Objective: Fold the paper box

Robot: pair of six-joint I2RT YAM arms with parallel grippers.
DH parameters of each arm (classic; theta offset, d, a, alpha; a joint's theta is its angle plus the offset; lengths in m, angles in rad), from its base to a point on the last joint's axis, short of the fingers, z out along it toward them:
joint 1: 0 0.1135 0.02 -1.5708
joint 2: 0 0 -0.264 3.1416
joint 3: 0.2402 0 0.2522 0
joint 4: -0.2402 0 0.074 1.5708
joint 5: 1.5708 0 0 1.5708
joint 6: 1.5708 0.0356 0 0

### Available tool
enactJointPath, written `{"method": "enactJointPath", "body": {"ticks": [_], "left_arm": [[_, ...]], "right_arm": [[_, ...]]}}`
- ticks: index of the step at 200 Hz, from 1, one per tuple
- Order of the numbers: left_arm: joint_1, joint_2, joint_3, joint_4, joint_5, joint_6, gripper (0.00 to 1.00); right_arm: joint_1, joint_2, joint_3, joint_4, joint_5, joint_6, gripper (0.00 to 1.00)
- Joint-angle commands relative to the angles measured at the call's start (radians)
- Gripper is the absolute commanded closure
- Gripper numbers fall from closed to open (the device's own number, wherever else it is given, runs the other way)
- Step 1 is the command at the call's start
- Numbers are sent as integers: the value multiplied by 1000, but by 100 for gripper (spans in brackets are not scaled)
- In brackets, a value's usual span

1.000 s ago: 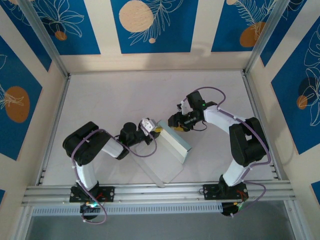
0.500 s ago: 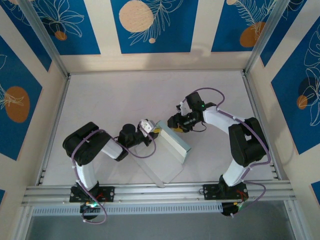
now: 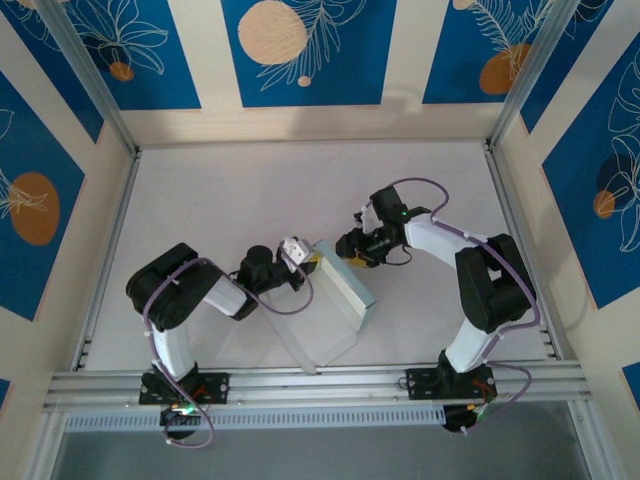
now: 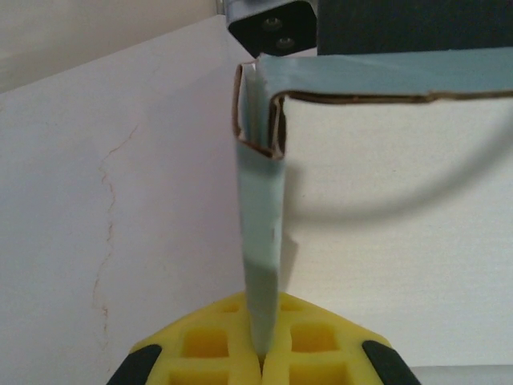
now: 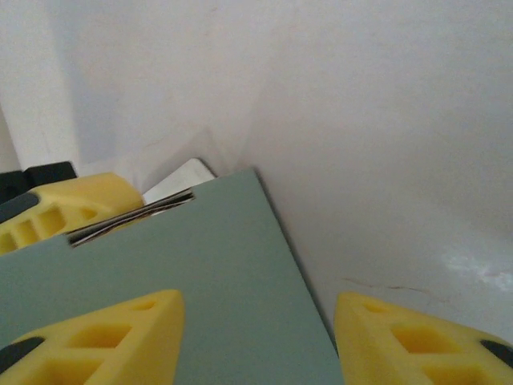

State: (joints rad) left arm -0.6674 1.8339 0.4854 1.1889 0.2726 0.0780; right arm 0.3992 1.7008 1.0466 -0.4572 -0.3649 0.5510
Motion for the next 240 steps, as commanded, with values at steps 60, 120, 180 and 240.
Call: {"method": "enactJointPath", "body": {"ticks": [60, 120, 180, 240], "left_arm": [[-8, -18, -10, -2, -73, 63, 100], [-51, -18, -1, -5, -256, 142, 100], [-103, -6, 1, 25, -439, 201, 100], [-111, -14, -35, 86, -412, 141, 100]], "right_arm": [[56, 173, 96, -2, -41, 107, 51], [146, 205, 99, 16, -110, 119, 54], [183, 212, 124, 51, -196, 132, 55], [97, 73, 65, 43, -76, 170, 47]]}}
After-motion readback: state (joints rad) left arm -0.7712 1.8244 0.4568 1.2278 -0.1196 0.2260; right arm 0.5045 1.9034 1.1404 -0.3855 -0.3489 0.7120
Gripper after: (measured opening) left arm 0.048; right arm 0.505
